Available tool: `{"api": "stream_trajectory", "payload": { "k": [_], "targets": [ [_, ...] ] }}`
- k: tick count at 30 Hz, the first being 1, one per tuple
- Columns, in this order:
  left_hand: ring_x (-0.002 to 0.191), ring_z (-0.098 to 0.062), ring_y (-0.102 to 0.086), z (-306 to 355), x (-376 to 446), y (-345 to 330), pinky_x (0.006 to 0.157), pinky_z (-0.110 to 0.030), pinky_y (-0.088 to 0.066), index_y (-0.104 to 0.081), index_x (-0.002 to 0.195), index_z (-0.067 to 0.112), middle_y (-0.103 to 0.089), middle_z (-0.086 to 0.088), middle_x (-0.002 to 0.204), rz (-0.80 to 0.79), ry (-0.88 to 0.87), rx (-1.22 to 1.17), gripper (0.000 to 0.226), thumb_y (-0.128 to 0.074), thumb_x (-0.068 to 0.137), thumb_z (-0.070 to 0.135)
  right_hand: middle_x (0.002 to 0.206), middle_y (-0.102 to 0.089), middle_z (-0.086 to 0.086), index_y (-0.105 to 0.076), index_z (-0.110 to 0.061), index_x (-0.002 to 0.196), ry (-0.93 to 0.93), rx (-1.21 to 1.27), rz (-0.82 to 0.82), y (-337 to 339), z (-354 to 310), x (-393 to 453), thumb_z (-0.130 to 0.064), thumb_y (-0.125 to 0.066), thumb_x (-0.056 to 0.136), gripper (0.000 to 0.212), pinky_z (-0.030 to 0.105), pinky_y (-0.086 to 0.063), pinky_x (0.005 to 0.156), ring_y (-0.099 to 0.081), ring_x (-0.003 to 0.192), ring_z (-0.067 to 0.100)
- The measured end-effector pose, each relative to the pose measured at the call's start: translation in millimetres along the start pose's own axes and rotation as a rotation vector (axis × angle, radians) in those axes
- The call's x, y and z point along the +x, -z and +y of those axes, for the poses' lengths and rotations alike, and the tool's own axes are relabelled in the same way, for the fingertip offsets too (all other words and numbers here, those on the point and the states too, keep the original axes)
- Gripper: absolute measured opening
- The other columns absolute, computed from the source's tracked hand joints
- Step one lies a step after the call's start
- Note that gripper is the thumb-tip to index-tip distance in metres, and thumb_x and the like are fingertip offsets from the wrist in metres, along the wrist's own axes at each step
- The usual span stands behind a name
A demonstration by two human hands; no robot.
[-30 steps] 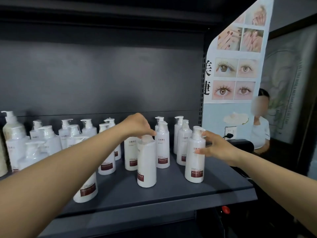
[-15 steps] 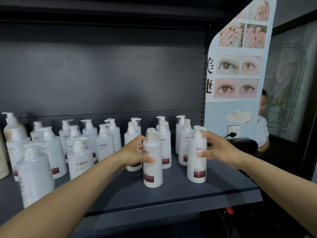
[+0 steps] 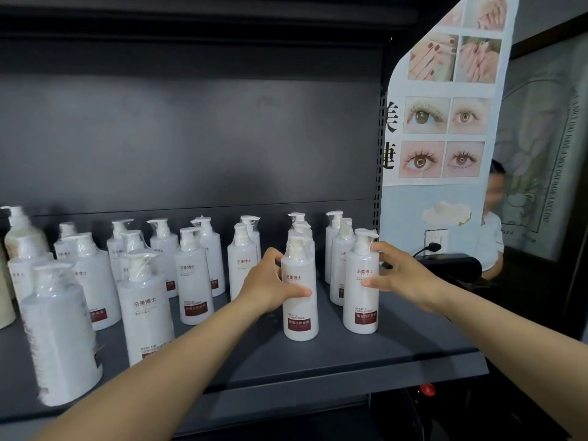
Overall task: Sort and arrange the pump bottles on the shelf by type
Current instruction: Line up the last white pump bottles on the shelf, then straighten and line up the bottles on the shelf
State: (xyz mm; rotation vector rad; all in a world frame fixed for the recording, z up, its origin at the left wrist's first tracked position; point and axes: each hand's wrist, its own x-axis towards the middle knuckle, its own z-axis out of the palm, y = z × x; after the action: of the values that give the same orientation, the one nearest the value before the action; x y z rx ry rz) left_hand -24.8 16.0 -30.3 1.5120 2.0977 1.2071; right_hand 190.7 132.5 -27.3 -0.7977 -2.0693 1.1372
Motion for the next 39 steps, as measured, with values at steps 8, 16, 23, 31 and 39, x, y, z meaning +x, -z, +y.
{"api": "stream_trajectory", "payload": {
  "k": [8, 16, 23, 31, 39],
  "targets": [
    [0.095, -0.021, -0.062, 4, 3, -9, 0.081, -0.035, -0.053, -0.039, 0.106, 0.018, -0.061, -0.001, 0.102, 0.048, 0.005, 0.038, 0.062, -0.083, 0.063, 0.029, 0.115, -0.063, -0.005, -0.052, -0.024, 0.121, -0.003, -0.005, -0.015, 3, 5, 3, 0.002, -0.068, 0.081, 0.05, 0.023, -0.051, 0.077, -0.065, 0.1, 0.01],
    [0.098, -0.015, -0.055, 2, -4, -5, 0.085, -0.031, -0.048, -0.036, 0.122, 0.02, -0.057, -0.003, 0.121, 0.023, 0.005, 0.05, 0.07, -0.08, 0.068, 0.029, 0.114, -0.059, -0.014, -0.046, -0.029, 0.126, 0.027, -0.102, 0.03, 2, 4, 0, -0.007, -0.073, 0.08, 0.058, 0.016, -0.044, 0.075, -0.059, 0.098, 0.0],
    [0.101, -0.013, -0.053, -7, -37, 72, 0.088, -0.028, -0.047, -0.044, 0.125, 0.023, -0.054, 0.002, 0.12, 0.078, -0.116, 0.136, 0.066, -0.079, 0.07, 0.026, 0.097, -0.055, -0.002, -0.053, -0.02, 0.114, 0.245, -0.325, 0.411, -13, -29, -30, -0.01, -0.081, 0.071, 0.053, 0.029, -0.05, 0.077, -0.055, 0.086, 0.011],
    [0.103, -0.013, -0.055, -50, -92, 203, 0.093, -0.026, -0.045, -0.052, 0.117, 0.019, -0.058, 0.002, 0.111, 0.308, -0.298, 0.229, 0.053, -0.078, 0.071, 0.02, 0.106, -0.053, -0.002, -0.05, -0.026, 0.116, 0.402, -0.315, 0.383, -121, -104, -45, -0.013, -0.081, 0.071, 0.057, 0.025, -0.048, 0.075, -0.055, 0.093, 0.018],
    [0.112, -0.007, -0.05, -119, -117, 273, 0.099, -0.021, -0.038, -0.051, 0.123, 0.019, -0.055, 0.007, 0.121, 0.343, -0.289, 0.078, 0.057, -0.078, 0.072, 0.015, 0.127, -0.047, -0.013, -0.04, -0.035, 0.13, 0.144, -0.195, 0.067, -242, -136, -40, -0.031, -0.08, 0.071, 0.072, 0.033, -0.047, 0.099, -0.046, 0.121, 0.006]
  ]
}}
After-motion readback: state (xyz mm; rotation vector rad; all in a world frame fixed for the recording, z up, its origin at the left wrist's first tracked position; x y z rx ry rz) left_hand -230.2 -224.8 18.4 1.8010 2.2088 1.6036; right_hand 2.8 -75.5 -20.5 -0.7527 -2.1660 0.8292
